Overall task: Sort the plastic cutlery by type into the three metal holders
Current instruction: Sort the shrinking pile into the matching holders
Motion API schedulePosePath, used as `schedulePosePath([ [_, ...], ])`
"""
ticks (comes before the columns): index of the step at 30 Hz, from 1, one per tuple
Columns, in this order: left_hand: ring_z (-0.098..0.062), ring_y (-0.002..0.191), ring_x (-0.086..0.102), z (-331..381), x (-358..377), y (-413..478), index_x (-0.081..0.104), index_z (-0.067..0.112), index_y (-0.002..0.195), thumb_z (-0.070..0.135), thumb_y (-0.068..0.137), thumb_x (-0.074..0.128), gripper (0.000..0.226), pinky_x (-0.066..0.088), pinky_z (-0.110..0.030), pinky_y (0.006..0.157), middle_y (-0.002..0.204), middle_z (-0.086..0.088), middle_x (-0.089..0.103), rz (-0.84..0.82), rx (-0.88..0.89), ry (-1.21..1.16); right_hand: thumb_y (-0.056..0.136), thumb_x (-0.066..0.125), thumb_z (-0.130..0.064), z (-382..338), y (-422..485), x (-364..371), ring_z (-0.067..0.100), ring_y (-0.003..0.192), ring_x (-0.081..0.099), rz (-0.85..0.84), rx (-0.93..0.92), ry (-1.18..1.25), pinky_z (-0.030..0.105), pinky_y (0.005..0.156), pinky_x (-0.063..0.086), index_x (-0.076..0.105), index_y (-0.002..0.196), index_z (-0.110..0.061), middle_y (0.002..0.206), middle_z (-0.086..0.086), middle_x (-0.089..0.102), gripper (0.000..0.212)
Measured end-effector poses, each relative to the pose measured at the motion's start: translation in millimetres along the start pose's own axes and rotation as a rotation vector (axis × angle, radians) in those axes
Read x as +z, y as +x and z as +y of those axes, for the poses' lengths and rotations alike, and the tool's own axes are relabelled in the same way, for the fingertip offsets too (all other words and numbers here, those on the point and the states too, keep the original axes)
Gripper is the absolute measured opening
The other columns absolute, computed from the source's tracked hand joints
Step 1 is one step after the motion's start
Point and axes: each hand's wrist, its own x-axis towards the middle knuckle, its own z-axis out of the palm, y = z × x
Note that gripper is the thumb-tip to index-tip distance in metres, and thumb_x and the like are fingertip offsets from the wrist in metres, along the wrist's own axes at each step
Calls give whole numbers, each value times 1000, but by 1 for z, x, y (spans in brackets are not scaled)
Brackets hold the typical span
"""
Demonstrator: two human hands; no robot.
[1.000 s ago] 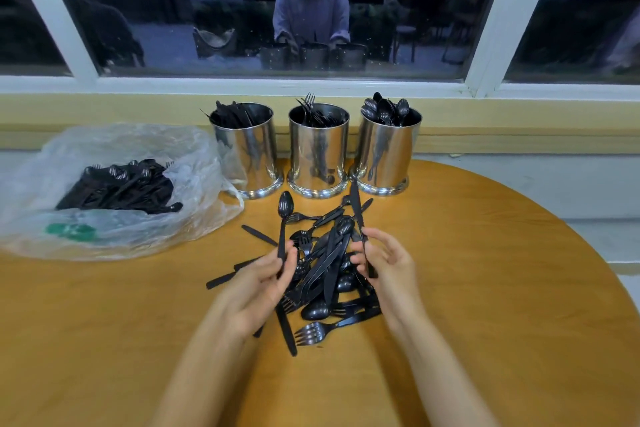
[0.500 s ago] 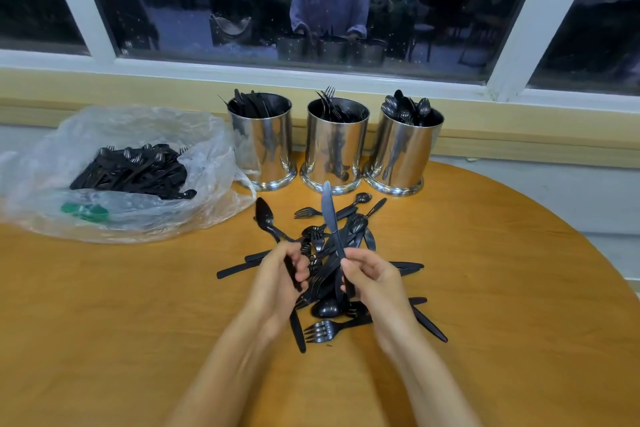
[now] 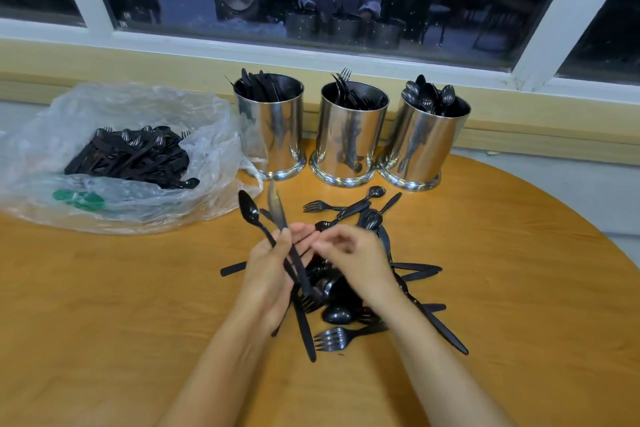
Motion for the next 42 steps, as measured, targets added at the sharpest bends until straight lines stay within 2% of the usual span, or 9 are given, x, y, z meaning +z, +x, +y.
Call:
schedulePosePath([
  [4, -23, 83, 74, 11, -17, 9, 62, 4, 111, 17, 106, 36, 30, 61, -35, 77, 94, -11, 76, 13, -57, -1, 89, 68, -17, 7, 68, -15, -1, 78, 55, 157, -116, -396, 9, 76, 45, 69, 110, -12, 97, -4, 66, 22],
  [7, -12, 56, 59, 12, -20, 10, 61, 5, 115, 15, 106, 37, 28, 56, -25, 56, 74, -3, 68, -11, -116, -12, 89, 69, -23, 20, 109, -9, 22, 103, 61, -106, -109, -726, 37, 89, 52, 60, 126, -13, 116, 8, 64, 39],
  [11, -6, 48, 32, 11, -25, 11, 57, 1, 122, 15, 106, 37, 29, 33, -18, 44, 66, 1, 43, -30, -153, -70, 97, 52, -11, 24, 128, -1, 30, 96, 63, -151, -241, -1071, 42, 74, 54, 62, 114, -11, 104, 10, 63, 20],
  [16, -7, 50, 31, 17, -27, 10, 58, 1, 122, 24, 106, 38, 35, 30, -20, 46, 65, 1, 44, -31, -178, -75, 99, 52, -14, -22, 118, -30, 11, 87, 59, 285, -359, -437, 25, 80, 49, 68, 108, -7, 96, 2, 65, 20],
  [20, -7, 53, 27, 21, -17, 3, 57, 5, 115, 51, 94, 47, 51, 26, -21, 51, 65, 4, 42, -122, -190, -40, 96, 57, -14, -69, 73, -51, 7, 63, 55, -39, -114, 216, 17, 60, 47, 62, 99, 2, 76, 3, 62, 16],
  [24, -5, 55, 31, 18, 1, -13, 56, 3, 121, 50, 85, 56, 59, 25, -22, 55, 69, 4, 43, -275, -186, 96, 91, 65, -12, -69, 37, -26, 6, 61, 55, -242, -118, 101, 19, 59, 47, 64, 82, -13, 70, 2, 64, 9],
  [30, -5, 53, 28, 12, 1, -28, 55, 5, 103, 21, 104, 41, 21, 24, -19, 50, 64, 3, 42, -353, -137, 164, 79, 79, -29, -54, 25, -14, 10, 74, 46, 33, -58, 125, 23, 71, 43, 50, 105, -22, 96, -2, 49, 41],
  [36, -6, 54, 32, 15, 0, -40, 57, 5, 104, 18, 103, 45, 17, 29, -19, 52, 66, 1, 45, -479, -209, 220, 93, 64, -24, -68, 11, -22, -4, 50, 53, -335, -16, 173, 10, 50, 38, 64, 99, -10, 62, -15, 61, 15],
  [42, -10, 59, 43, 17, -3, -46, 69, 9, 105, 19, 96, 59, 17, 41, -22, 59, 74, -2, 54, -626, -332, 268, 95, 61, -20, -85, 4, -19, 7, 70, 58, -551, -140, -1, 18, 62, 44, 70, 106, -16, 82, -2, 68, 14],
])
